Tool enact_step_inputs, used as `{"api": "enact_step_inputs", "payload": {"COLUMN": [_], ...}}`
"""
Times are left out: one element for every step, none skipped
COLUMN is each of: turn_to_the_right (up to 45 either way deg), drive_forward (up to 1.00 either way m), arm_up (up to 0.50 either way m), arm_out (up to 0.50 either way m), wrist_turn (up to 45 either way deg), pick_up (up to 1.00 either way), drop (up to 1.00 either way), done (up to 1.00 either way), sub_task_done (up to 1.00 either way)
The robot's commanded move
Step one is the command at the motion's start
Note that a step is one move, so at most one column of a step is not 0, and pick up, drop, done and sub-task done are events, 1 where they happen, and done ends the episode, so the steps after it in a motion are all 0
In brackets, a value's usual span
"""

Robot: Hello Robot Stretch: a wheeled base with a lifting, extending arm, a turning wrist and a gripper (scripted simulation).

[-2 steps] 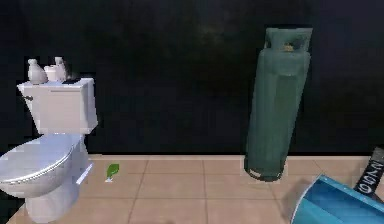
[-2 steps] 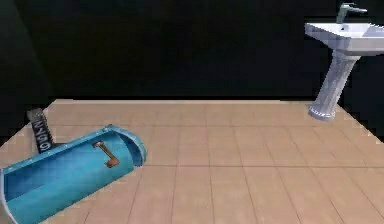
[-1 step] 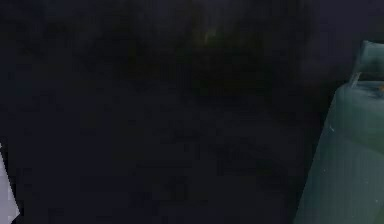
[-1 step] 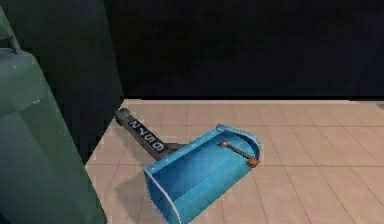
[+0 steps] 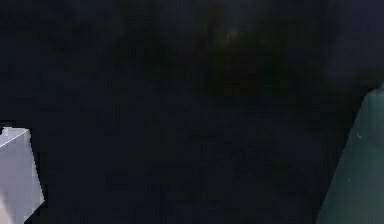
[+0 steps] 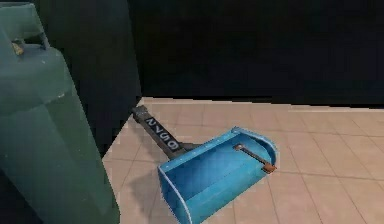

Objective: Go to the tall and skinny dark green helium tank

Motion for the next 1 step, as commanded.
{"api": "enact_step_inputs", "payload": {"turn_to_the_right": [0.0], "drive_forward": [0.05], "arm_up": [0.00], "arm_out": [0.00], "wrist_turn": [0.0], "pick_up": [0.00], "drop": [0.00], "done": [0.00], "sub_task_done": [0.00]}}
